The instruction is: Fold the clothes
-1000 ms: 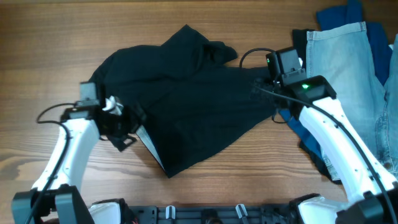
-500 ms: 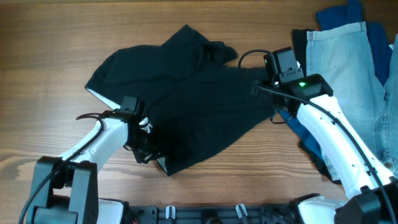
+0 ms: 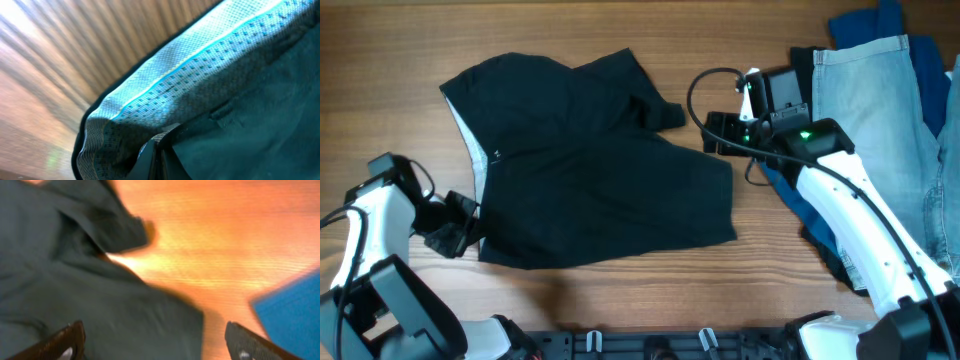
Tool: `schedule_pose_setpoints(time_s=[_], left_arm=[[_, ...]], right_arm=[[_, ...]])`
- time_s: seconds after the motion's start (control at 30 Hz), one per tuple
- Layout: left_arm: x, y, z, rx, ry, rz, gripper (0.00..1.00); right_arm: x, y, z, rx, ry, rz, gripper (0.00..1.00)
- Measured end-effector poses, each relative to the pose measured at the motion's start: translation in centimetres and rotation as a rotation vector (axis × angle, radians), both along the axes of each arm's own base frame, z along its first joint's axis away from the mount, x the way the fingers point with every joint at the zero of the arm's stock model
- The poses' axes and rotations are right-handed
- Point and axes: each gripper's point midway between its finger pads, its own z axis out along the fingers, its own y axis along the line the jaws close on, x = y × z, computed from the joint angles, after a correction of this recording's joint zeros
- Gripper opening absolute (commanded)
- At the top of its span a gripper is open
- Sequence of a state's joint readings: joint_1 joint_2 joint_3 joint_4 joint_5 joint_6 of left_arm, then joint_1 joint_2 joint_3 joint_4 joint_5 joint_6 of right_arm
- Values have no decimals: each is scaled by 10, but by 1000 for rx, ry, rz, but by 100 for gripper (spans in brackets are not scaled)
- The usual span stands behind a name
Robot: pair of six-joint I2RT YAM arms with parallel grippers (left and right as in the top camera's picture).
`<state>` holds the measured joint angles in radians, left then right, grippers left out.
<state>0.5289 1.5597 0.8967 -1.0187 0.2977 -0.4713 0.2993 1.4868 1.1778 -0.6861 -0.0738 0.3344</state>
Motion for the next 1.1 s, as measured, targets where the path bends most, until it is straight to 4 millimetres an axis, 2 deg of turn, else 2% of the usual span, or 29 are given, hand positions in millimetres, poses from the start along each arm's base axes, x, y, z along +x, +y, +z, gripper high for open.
schedule_pose_setpoints(time_s=[0.03, 0.13, 0.23, 0.3, 0.37, 0.4, 0.43, 0.47, 0.5, 0.6, 0.67, 0.77, 0.8, 0.83, 0.87, 0.9, 0.93, 0.97, 1.0, 1.1], left_arm=[[-2, 6, -1, 12, 3, 10, 4], [-7, 18, -2, 28, 7, 44, 4], [-7, 20, -2, 36, 8, 43, 4], [-7, 19, -2, 38, 9, 38, 4], [-6, 18, -2, 39, 7, 29, 4], [-6, 18, -2, 39, 7, 29, 4], [-6, 18, -2, 39, 6, 28, 4], [-6, 18, -2, 39, 7, 28, 4], [-6, 18, -2, 40, 7, 28, 4], [-6, 18, -2, 40, 6, 28, 4], [-5, 18, -2, 41, 4, 28, 4], [-4, 19, -2, 45, -2, 28, 4], [-3, 20, -2, 46, -4, 28, 4], [-3, 20, -2, 45, -6, 28, 4], [-2, 18, -2, 40, -10, 26, 4], [-2, 17, -2, 39, -11, 23, 4], [-2, 17, -2, 40, -11, 22, 4], [-2, 18, -2, 42, -10, 22, 4], [-2, 19, -2, 47, -9, 22, 4], [-1, 20, -3, 52, -13, 22, 4]], right_arm=[[7, 9, 1, 30, -23, 33, 88], [28, 29, -20, 80, -30, 101, 88], [56, 49, -73, 109, -15, 172, 87], [67, 56, -103, 118, -5, 191, 85], [73, 62, -126, 136, 3, 203, 84], [77, 67, -135, 158, -1, 214, 79], [83, 73, -136, 187, -25, 230, 48], [86, 79, -137, 226, -26, 234, 22], [88, 81, -138, 236, -34, 233, 4], [94, 80, -148, 246, -39, 199, 4], [104, 75, -143, 242, -76, 173, 4], [137, 42, -126, 204, -153, 82, 4], [154, 28, -111, 199, -194, 49, 17], [167, 16, -96, 199, -233, 25, 24], [176, 6, -78, 198, -266, 4, 24], [179, 1, -66, 193, -279, -6, 46], [174, -4, -63, 181, -255, -20, 58], [169, -8, -63, 167, -221, -33, 59], [156, -15, -72, 133, -144, -55, 60], [108, -46, -112, -15, 98, -162, 64]])
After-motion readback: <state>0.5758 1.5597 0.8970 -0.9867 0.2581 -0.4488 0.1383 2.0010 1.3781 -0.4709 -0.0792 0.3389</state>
